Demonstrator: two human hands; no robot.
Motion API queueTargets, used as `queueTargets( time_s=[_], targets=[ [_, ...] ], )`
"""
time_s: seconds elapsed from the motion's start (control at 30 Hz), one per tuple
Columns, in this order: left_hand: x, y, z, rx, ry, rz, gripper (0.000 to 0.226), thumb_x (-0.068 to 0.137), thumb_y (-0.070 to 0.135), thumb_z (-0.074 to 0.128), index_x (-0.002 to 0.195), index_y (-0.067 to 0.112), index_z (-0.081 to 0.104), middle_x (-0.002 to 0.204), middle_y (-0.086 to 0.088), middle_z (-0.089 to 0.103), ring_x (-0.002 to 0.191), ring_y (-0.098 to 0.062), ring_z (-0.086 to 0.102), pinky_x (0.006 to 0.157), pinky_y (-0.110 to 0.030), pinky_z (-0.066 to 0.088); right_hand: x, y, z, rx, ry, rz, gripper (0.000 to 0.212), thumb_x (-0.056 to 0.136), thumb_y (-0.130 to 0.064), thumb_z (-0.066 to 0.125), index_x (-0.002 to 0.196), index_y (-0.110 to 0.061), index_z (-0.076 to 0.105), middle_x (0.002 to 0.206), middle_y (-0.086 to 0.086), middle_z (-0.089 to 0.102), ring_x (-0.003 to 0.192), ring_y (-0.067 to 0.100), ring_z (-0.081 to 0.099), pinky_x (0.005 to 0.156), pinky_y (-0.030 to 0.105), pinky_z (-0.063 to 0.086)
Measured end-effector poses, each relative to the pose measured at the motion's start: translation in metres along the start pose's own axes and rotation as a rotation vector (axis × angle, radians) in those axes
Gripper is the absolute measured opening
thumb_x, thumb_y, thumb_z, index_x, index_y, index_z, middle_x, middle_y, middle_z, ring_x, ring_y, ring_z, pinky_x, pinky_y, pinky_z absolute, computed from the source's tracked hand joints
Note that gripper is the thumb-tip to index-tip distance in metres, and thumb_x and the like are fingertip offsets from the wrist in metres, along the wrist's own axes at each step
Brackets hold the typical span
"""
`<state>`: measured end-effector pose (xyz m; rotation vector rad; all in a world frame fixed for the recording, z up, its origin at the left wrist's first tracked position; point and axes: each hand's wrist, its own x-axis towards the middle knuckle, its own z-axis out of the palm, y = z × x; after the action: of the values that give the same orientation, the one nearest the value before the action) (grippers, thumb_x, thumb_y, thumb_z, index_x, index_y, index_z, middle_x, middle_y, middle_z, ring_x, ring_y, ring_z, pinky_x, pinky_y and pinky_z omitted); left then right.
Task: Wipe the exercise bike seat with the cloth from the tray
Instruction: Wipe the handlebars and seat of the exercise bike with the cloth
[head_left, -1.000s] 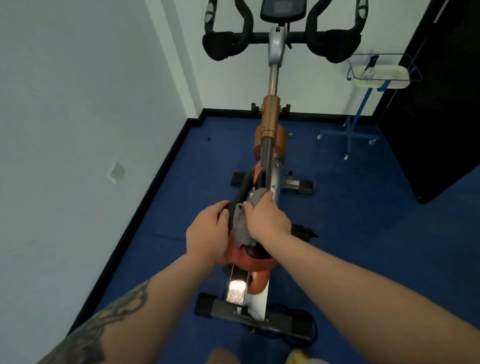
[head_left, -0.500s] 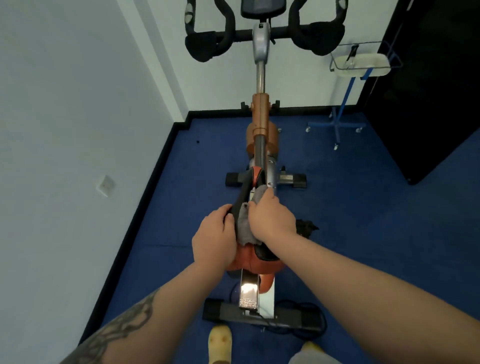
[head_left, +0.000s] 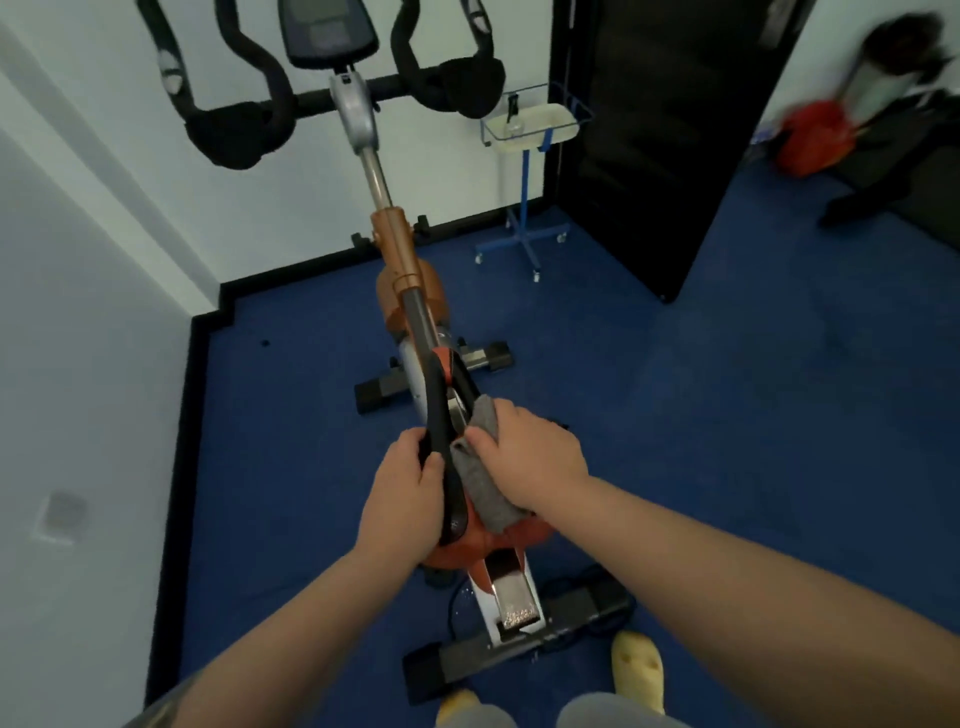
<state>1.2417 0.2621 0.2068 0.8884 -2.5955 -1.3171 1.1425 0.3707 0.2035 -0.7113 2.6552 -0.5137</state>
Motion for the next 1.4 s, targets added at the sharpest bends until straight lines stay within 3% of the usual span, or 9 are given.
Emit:
queueTargets(
  time_s=[0.27,0.43,0.53,0.6,0.7,0.9,1.1,1.23,1.4],
  targets=[
    [0.032,-0.005,-0.01,0.33,-0.266,0.642,0.044,0.095,0.03,0.034,0.139,0.031,0.039,0.149,0.017,0.028,0.139,0.002,0.016,0.115,-0.022,0.005,-0.069,0.02,0.03,0.661,0.39,-0.063,0.033,0.097,-0.043,0.039,0.129,-0.044,0.047,0.131,-0.018,0.051,0.124,0.0,0.043,0.101,0.019,0.034],
    [0.039,-0.014,-0.008,0.157,-0.305,0.649,0.043,0.094,0.028,0.036,0.136,0.032,0.045,0.148,0.014,0.035,0.139,0.001,0.018,0.114,-0.022,-0.002,-0.04,0.015,0.024,0.951,0.422,0.347,0.022,0.095,-0.036,0.05,0.09,-0.021,0.064,0.088,-0.002,0.068,0.086,0.015,0.064,0.072,0.031,0.05],
    [0.04,-0.017,-0.008,0.105,-0.305,0.658,0.042,0.093,0.026,0.037,0.135,0.029,0.047,0.147,0.013,0.037,0.139,0.001,0.021,0.117,-0.031,0.004,-0.063,-0.016,0.052,1.042,0.737,0.466,0.027,0.097,-0.035,0.046,0.119,-0.023,0.057,0.118,-0.006,0.063,0.113,0.009,0.057,0.093,0.027,0.046],
    [0.04,-0.018,-0.008,0.089,-0.302,0.662,0.042,0.094,0.025,0.037,0.134,0.027,0.048,0.147,0.013,0.037,0.138,0.002,0.022,0.118,-0.034,0.005,-0.082,-0.054,0.073,0.963,0.883,0.439,0.052,0.099,-0.032,0.044,0.147,-0.024,0.027,0.152,-0.011,0.031,0.139,0.0,0.026,0.111,0.018,0.024],
    [0.039,-0.017,-0.007,0.084,-0.3,0.657,0.043,0.094,0.022,0.036,0.134,0.027,0.048,0.147,0.013,0.037,0.136,0.006,0.022,0.118,-0.035,0.006,-0.08,-0.078,0.085,0.996,0.875,0.542,0.072,0.097,-0.034,0.044,0.152,-0.018,0.0,0.159,-0.004,0.005,0.139,-0.003,0.006,0.114,0.017,0.01],
    [0.039,-0.014,-0.006,0.067,-0.279,0.641,0.043,0.091,0.021,0.039,0.133,0.025,0.051,0.145,0.011,0.04,0.134,0.003,0.025,0.117,-0.039,0.009,-0.055,-0.05,0.068,1.098,1.054,0.669,0.05,0.1,-0.041,0.032,0.146,-0.021,0.033,0.148,-0.005,0.04,0.137,0.009,0.035,0.113,0.035,0.031],
    [0.043,-0.016,-0.006,0.079,-0.292,0.679,0.044,0.09,0.021,0.039,0.133,0.023,0.051,0.145,0.007,0.042,0.135,-0.003,0.028,0.115,-0.047,0.015,-0.067,-0.12,0.095,1.118,1.001,0.742,0.078,0.093,-0.044,0.036,0.151,-0.01,-0.004,0.16,0.008,0.008,0.145,0.015,0.014,0.112,0.017,0.015],
    [0.042,-0.018,-0.005,0.07,-0.277,0.676,0.043,0.091,0.02,0.039,0.132,0.022,0.051,0.144,0.007,0.042,0.133,-0.003,0.029,0.114,-0.049,0.019,-0.062,-0.118,0.088,1.181,1.011,0.769,0.075,0.098,-0.032,0.042,0.15,-0.004,-0.004,0.159,0.011,0.008,0.145,0.017,0.013,0.107,0.003,0.006],
    [0.038,-0.016,-0.004,0.07,-0.266,0.649,0.045,0.091,0.021,0.036,0.133,0.023,0.05,0.145,0.008,0.04,0.132,0.003,0.026,0.117,-0.04,0.011,-0.045,-0.054,0.065,1.05,1.076,0.784,0.051,0.101,-0.041,0.03,0.147,-0.02,0.029,0.155,-0.002,0.027,0.141,0.012,0.027,0.113,0.029,0.027]
  ],
)
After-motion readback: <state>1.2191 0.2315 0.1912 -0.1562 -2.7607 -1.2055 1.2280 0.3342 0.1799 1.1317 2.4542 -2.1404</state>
